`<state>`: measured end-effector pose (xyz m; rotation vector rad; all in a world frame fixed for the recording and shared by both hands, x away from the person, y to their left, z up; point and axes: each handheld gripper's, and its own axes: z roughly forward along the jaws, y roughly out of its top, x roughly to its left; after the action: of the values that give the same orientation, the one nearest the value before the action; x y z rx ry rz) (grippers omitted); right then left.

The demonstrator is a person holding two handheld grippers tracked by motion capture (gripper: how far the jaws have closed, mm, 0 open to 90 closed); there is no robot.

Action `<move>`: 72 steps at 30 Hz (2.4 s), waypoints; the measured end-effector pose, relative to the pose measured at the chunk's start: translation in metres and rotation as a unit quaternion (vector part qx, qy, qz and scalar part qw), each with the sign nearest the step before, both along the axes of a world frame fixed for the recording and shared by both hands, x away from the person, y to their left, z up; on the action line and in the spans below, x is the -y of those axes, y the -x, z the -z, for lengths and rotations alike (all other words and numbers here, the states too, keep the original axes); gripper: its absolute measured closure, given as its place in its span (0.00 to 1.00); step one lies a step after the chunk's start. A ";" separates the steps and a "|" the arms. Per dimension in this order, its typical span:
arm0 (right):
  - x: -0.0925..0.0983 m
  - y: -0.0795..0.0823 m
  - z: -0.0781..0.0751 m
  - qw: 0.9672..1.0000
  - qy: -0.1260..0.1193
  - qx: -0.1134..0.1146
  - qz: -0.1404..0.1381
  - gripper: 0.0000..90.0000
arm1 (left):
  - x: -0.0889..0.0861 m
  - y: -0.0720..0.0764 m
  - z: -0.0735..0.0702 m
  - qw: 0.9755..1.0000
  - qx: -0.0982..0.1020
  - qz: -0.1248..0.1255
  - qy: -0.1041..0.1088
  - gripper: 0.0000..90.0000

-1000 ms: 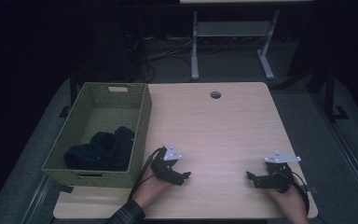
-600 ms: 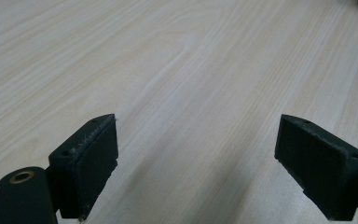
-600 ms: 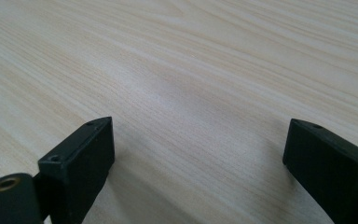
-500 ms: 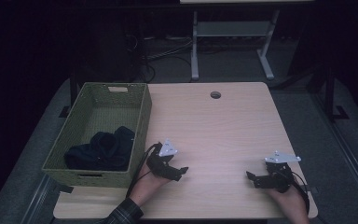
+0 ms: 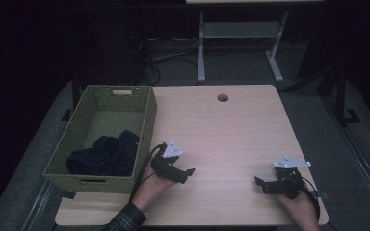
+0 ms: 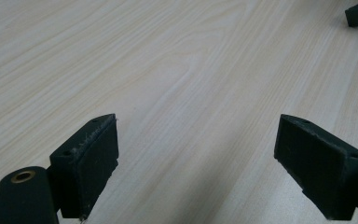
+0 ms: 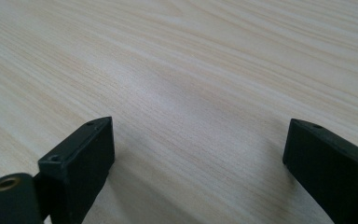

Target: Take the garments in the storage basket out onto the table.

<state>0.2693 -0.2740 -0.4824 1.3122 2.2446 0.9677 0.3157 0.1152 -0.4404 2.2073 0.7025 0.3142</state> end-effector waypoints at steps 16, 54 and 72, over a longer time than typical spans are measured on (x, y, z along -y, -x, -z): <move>0.000 0.000 0.000 1.000 0.000 0.000 0.000 0.09 | 0.000 -0.003 -0.011 1.000 0.004 0.002 0.002 0.15; 0.000 0.000 0.000 1.000 0.000 0.000 -0.001 0.09 | 0.001 -0.010 -0.054 1.000 0.025 0.015 -0.002 0.15; 0.000 0.000 0.000 1.000 0.000 0.001 -0.001 0.09 | -0.012 -0.017 -0.076 0.999 0.029 0.034 0.022 0.15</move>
<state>0.2693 -0.2741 -0.4824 1.3095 2.2452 0.9688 0.3332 0.1272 -0.3643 2.1663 0.5969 0.3249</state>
